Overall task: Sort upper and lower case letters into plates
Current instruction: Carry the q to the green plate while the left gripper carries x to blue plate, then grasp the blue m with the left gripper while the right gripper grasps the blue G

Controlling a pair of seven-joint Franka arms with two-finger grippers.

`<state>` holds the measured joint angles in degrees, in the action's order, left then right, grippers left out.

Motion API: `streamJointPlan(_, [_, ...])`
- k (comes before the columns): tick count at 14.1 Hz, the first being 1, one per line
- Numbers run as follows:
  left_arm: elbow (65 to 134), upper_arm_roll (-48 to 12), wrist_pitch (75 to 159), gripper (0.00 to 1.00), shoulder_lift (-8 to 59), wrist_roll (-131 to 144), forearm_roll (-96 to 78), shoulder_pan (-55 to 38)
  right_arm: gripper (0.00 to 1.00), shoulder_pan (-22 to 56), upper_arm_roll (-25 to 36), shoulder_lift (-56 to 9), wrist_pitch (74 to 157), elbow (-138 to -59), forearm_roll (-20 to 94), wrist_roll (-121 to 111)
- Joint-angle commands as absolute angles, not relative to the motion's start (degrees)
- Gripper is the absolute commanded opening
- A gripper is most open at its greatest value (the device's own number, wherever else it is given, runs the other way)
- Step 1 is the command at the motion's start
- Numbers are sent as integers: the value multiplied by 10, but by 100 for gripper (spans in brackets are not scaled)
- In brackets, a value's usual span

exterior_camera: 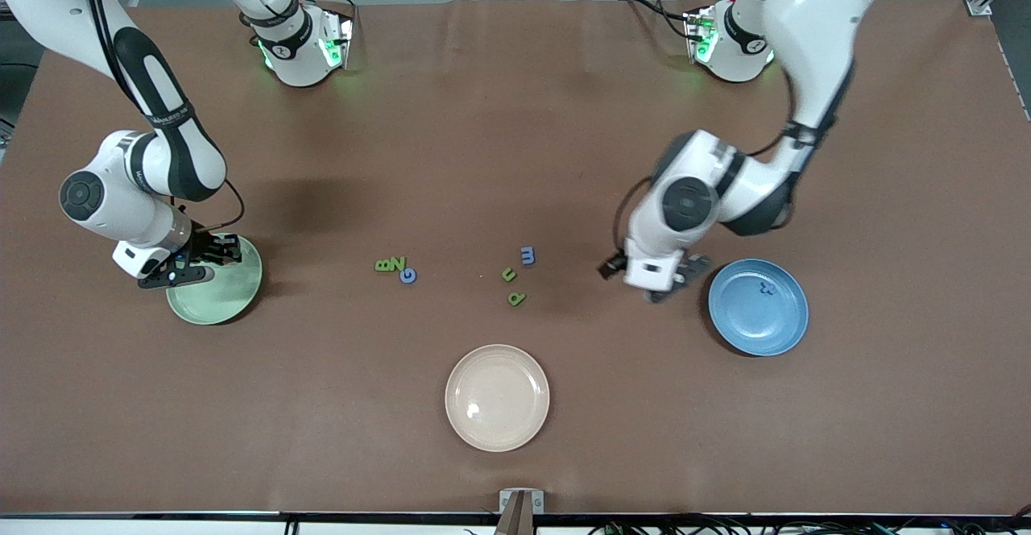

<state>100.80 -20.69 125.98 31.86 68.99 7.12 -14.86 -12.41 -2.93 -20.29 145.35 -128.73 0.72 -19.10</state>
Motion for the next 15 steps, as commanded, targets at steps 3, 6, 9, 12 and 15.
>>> streamJointPlan(3, [916,-200,1253,93,399,716,130,-245,21,-135,-36,-206,1467,-1298,5,-202])
streamJointPlan(6, [857,-200,1253,82,440,717,159,-271,29,-136,-36,-211,1467,-1297,5,-201])
streamJointPlan(9, [828,-200,1253,72,469,715,167,-283,90,-135,-37,-207,1461,-1295,5,-200])
streamJointPlan(12, [823,-200,1254,68,483,715,166,-284,99,-128,-38,-184,1449,-1282,5,-195])
streamJointPlan(15, [809,-200,1260,66,502,722,166,-295,99,-97,-40,-169,1349,-1236,5,-177])
